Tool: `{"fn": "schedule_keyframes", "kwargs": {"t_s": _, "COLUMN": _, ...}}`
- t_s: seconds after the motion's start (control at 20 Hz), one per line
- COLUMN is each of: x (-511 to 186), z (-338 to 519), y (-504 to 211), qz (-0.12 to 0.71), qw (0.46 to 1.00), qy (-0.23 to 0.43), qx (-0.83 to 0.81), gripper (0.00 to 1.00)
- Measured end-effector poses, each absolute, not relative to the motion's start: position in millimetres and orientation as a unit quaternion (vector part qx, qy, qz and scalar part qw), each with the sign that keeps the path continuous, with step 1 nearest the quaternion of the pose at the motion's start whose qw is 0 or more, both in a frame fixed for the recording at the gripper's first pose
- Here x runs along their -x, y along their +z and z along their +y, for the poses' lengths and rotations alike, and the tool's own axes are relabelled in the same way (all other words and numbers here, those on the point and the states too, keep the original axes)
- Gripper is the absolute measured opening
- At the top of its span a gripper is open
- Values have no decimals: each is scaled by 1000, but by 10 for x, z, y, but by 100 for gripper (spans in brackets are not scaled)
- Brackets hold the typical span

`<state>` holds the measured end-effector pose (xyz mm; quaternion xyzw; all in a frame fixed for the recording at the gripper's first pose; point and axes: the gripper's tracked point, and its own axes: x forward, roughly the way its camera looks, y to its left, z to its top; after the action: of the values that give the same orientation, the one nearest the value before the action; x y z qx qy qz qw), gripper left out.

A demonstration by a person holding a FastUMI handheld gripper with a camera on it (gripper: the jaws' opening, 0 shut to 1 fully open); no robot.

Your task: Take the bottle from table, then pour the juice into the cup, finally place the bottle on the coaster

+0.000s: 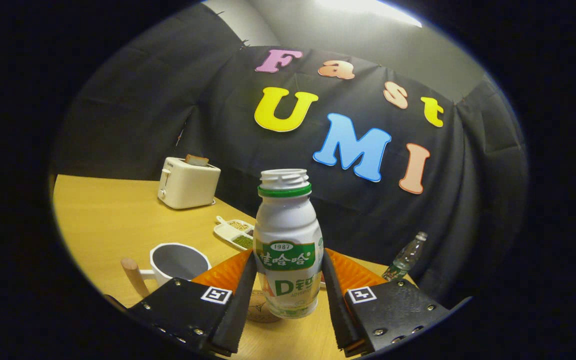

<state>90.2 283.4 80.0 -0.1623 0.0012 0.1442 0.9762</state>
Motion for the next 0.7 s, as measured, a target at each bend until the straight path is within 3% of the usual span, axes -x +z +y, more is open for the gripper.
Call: {"fn": "schedule_keyframes", "kwargs": {"t_s": 0.7, "x": -1187, "z": 2914, "y": 303, "qz": 52, "qw": 982, "qy": 177, "qx": 29, "gripper": 69}}
